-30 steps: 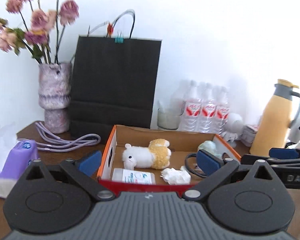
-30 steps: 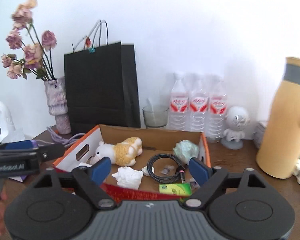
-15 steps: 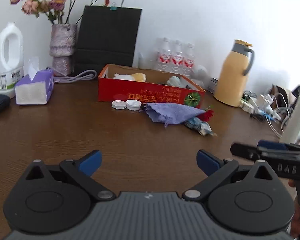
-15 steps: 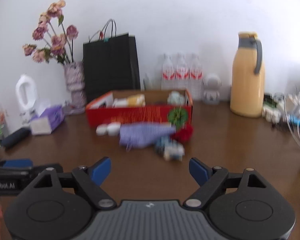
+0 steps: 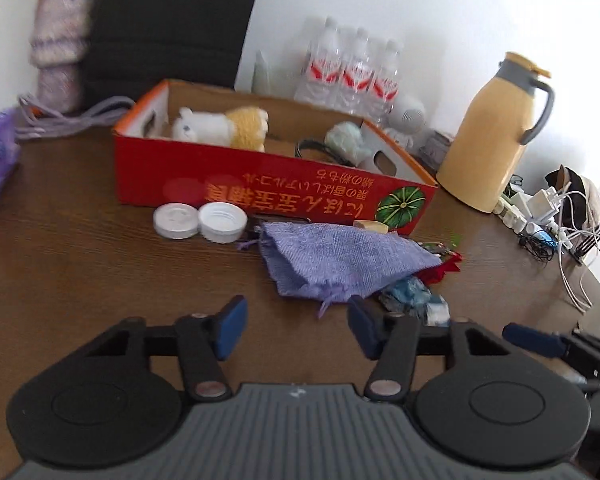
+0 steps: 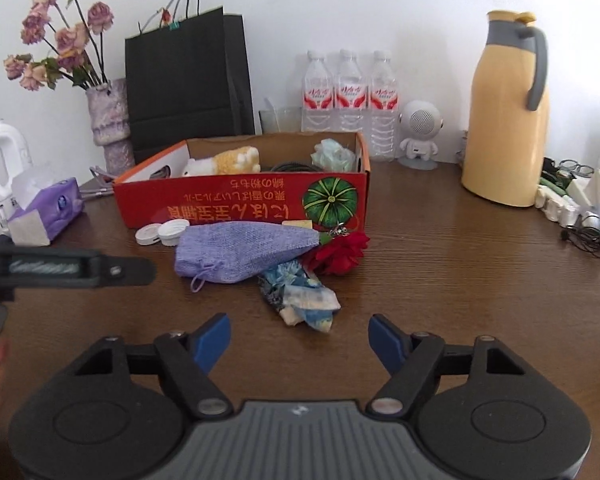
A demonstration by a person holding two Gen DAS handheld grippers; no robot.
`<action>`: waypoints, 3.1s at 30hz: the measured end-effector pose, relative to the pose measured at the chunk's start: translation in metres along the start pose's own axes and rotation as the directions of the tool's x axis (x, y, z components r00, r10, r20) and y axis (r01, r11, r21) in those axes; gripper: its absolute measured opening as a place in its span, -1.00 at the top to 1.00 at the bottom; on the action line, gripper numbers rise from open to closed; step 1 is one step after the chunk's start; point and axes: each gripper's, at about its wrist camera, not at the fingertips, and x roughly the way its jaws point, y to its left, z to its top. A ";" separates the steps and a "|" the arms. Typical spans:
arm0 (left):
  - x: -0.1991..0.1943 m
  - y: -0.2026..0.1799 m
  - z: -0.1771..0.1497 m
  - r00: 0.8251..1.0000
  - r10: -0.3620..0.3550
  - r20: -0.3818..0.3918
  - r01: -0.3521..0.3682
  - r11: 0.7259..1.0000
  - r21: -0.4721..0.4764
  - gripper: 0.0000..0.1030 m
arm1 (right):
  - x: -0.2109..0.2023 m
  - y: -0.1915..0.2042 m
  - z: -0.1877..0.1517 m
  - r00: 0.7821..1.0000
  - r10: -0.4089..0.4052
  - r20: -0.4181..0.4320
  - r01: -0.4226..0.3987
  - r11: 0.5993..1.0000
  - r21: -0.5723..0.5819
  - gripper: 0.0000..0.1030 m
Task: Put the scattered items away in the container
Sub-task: 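Grasp the purple pouch with the left gripper while the right grasps the blue wrapper, then carry the pouch and wrapper into the box and open both grippers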
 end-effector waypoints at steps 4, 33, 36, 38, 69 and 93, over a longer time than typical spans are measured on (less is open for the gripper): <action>0.031 0.000 0.015 1.000 0.002 -0.027 -0.002 1.000 0.014 0.15 | 0.020 0.002 0.010 1.000 -0.001 -0.012 0.001 1.000 -0.019 -0.34; -0.175 -0.001 -0.069 0.980 -0.051 0.191 0.068 0.994 -0.082 0.96 | -0.089 0.013 -0.025 0.994 0.075 0.074 -0.080 0.995 0.061 0.67; -0.190 -0.002 -0.089 0.980 -0.079 0.184 0.096 0.992 -0.086 0.96 | -0.110 0.020 -0.040 0.993 0.088 0.073 -0.093 0.993 0.066 0.67; -0.200 -0.007 -0.086 0.974 -0.085 0.212 0.099 0.994 -0.055 0.96 | -0.117 0.024 -0.046 0.992 0.106 0.067 -0.111 0.991 0.071 0.67; 0.092 -0.021 0.193 0.993 0.065 0.094 -0.075 0.992 0.104 0.96 | 0.144 -0.022 0.241 0.985 0.072 -0.158 -0.065 0.997 0.050 0.67; 0.102 0.018 0.231 0.971 -0.073 -0.226 0.077 0.997 0.006 -0.98 | 0.223 -0.021 0.265 0.896 0.051 -0.441 -0.019 0.997 0.076 -0.23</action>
